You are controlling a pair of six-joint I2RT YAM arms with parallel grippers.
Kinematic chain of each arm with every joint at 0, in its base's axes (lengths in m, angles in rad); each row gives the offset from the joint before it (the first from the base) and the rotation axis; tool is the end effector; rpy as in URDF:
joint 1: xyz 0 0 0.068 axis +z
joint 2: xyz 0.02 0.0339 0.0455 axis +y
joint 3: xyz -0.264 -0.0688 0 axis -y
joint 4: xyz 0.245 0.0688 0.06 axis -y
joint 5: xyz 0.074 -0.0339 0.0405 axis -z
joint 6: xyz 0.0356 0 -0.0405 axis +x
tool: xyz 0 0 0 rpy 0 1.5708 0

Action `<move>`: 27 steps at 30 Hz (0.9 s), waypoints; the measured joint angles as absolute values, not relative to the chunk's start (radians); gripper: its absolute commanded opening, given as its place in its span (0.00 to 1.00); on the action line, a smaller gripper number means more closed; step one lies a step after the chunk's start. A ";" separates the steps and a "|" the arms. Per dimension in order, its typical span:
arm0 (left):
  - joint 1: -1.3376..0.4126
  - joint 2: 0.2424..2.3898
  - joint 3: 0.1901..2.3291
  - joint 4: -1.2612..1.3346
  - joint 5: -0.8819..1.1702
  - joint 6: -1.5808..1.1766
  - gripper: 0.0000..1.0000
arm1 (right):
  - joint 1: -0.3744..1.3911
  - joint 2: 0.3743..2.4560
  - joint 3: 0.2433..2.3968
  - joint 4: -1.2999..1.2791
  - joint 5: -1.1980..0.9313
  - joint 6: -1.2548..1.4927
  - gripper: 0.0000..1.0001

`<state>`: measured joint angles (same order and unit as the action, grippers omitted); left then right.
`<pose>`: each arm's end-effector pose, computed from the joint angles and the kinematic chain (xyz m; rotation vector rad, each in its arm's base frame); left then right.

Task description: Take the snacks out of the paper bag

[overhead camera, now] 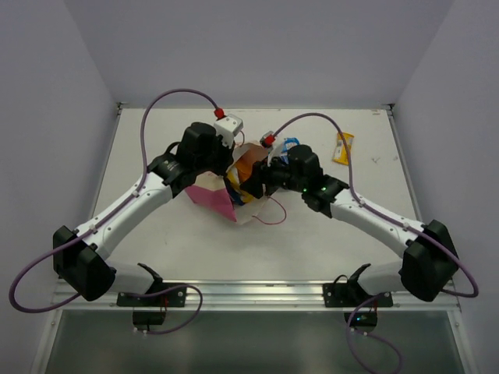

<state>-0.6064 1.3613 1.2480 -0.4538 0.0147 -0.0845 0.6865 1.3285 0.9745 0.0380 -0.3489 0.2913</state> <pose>0.2526 -0.1758 0.3448 0.5676 2.0916 -0.4177 0.2316 0.2055 0.3077 -0.6356 1.8882 0.9805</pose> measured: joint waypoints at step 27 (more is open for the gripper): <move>-0.604 1.357 1.262 -0.484 -0.009 -0.085 0.00 | 0.767 1.583 1.022 0.089 -0.241 0.219 0.56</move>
